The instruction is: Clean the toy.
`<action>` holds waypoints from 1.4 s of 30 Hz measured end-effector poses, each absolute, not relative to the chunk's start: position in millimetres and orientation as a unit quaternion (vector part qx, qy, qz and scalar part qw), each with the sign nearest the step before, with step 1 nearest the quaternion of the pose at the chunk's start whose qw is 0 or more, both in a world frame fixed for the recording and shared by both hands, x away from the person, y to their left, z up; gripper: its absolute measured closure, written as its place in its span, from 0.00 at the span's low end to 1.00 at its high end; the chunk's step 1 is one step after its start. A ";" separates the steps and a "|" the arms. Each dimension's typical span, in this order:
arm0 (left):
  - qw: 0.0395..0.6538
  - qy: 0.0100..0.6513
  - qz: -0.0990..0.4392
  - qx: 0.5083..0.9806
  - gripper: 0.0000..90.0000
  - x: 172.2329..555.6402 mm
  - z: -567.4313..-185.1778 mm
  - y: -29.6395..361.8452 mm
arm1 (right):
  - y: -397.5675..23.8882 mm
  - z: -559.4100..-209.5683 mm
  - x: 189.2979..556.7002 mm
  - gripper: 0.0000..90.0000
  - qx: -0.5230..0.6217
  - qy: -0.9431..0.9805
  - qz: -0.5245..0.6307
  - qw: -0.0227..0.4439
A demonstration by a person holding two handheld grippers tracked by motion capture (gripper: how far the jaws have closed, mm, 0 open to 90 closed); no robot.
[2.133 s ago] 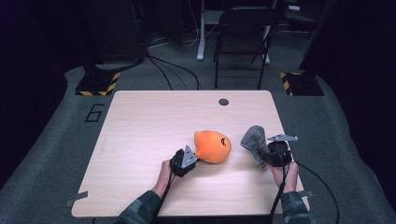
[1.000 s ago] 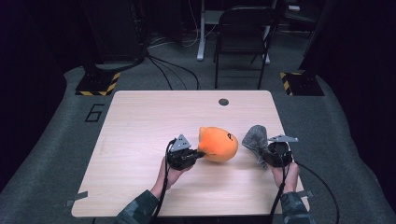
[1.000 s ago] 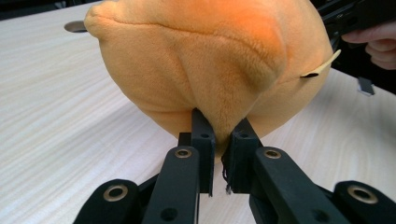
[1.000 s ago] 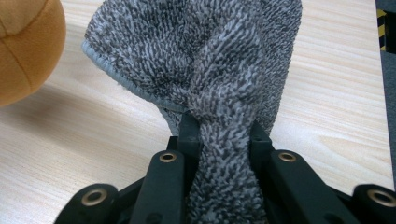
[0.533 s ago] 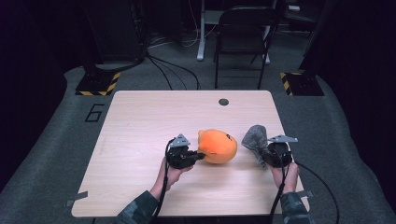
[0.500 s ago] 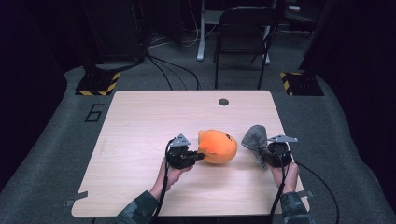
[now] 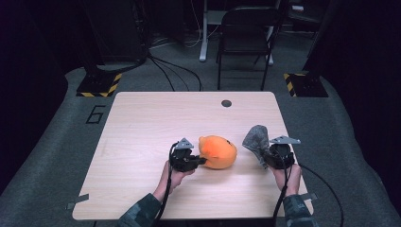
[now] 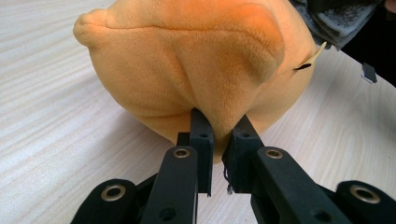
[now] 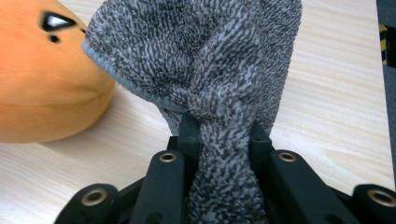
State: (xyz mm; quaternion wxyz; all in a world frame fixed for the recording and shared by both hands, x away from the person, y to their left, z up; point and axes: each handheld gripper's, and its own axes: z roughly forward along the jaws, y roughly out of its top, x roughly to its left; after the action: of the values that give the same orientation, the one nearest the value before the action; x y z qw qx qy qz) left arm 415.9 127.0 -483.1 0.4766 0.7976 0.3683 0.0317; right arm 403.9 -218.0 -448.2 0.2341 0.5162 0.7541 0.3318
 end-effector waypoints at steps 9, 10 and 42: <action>0.477 0.369 0.026 0.797 0.92 418.3 -484.6 129.1 | -186.7 -413.1 388.7 0.83 0.461 0.772 0.364 0.242; 0.478 0.368 0.026 0.797 0.92 418.3 -484.7 129.0 | -177.6 -409.8 385.7 0.83 0.448 0.779 0.365 0.244; 0.487 0.351 0.024 0.800 0.92 419.1 -489.6 127.9 | -165.0 -474.1 408.9 0.83 0.475 0.812 0.261 0.217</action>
State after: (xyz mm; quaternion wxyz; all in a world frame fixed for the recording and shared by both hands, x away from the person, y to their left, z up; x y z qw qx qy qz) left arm 419.1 127.9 -489.6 0.4866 0.7995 0.3513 0.0239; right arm 408.9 -165.0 -474.1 0.2173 0.4748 0.8120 0.2608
